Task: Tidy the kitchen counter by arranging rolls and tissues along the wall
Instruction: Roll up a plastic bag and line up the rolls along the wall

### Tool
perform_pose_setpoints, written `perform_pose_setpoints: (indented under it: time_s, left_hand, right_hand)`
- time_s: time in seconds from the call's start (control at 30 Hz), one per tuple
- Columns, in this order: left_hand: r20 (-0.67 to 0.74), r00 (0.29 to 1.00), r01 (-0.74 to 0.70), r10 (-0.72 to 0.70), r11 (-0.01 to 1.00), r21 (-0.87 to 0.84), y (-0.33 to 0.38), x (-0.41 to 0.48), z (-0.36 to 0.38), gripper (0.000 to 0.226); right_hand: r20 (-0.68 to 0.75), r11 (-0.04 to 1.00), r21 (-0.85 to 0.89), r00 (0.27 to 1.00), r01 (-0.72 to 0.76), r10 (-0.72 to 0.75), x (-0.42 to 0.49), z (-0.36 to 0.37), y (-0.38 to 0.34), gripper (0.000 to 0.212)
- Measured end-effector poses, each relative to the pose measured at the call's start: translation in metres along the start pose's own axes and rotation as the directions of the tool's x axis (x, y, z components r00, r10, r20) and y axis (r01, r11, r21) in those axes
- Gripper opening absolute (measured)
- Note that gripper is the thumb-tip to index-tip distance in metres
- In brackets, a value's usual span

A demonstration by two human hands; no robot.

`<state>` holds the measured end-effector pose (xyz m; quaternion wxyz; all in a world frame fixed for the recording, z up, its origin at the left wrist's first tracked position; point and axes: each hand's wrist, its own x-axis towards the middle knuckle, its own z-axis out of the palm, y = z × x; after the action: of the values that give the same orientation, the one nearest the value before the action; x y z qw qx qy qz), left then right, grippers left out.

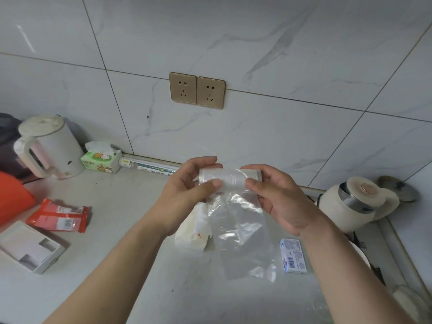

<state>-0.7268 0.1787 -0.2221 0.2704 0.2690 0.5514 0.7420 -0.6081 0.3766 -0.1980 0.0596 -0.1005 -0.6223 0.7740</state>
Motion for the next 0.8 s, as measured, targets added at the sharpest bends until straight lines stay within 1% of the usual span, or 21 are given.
perform_pose_setpoints:
  time_s: [0.07, 0.17, 0.27, 0.3, 0.4, 0.47, 0.53, 0.6, 0.63, 0.7, 0.8]
  left_hand:
    - [-0.038, 0.998, 0.039, -0.04, 0.999, -0.015, 0.0, -0.001, -0.001, 0.041]
    - [-0.072, 0.997, 0.024, -0.026, 0.999, -0.032, -0.002, 0.001, -0.003, 0.037]
    - [-0.025, 0.999, -0.028, 0.026, 0.996, -0.089, -0.004, 0.001, -0.008, 0.038]
    - [-0.001, 0.999, -0.042, 0.042, 0.995, -0.09, -0.004, 0.001, -0.009, 0.04]
    - [0.034, 0.998, -0.057, 0.059, 0.997, -0.045, -0.006, 0.001, -0.011, 0.046]
    - [0.019, 1.0, -0.001, 0.002, 0.998, -0.064, -0.005, 0.001, -0.011, 0.046]
    - [0.007, 0.996, 0.094, -0.094, 0.988, -0.122, -0.002, 0.002, -0.009, 0.044]
    - [-0.012, 0.989, 0.144, -0.146, 0.983, -0.117, -0.001, 0.002, -0.007, 0.044]
    - [-0.019, 0.988, 0.148, -0.151, 0.984, -0.101, -0.002, 0.002, -0.006, 0.043]
    - [-0.03, 0.992, 0.121, -0.123, 0.991, -0.064, -0.002, 0.001, -0.006, 0.039]
    - [-0.049, 0.997, 0.064, -0.065, 0.997, -0.037, -0.002, 0.0, -0.006, 0.04]
  right_hand:
    - [0.019, 1.0, 0.01, 1.0, 0.018, -0.018, 0.0, 0.0, 0.001, 0.038]
    - [0.029, 1.0, 0.012, 0.999, 0.022, -0.022, 0.001, -0.001, 0.002, 0.044]
    - [-0.009, 0.998, 0.022, 0.999, -0.052, 0.052, 0.002, 0.003, 0.0, 0.042]
    - [-0.03, 0.997, -0.004, 0.997, -0.072, 0.072, 0.003, 0.005, 0.0, 0.039]
    - [-0.087, 0.995, -0.092, 0.996, -0.038, 0.03, 0.004, 0.007, 0.001, 0.029]
    - [-0.095, 0.995, -0.101, 0.995, 0.007, -0.017, 0.004, 0.006, 0.002, 0.028]
    - [-0.075, 0.993, -0.11, 0.996, 0.037, -0.046, 0.003, 0.004, 0.002, 0.026]
    - [-0.047, 0.992, -0.115, 0.997, 0.048, -0.054, 0.002, 0.002, 0.003, 0.028]
    - [-0.04, 0.992, -0.112, 0.997, 0.057, -0.062, 0.002, 0.002, 0.004, 0.03]
    - [-0.036, 0.993, -0.092, 0.996, 0.072, -0.076, 0.002, 0.002, 0.004, 0.034]
    - [-0.065, 0.996, -0.086, 0.998, 0.005, -0.011, 0.003, 0.003, 0.005, 0.046]
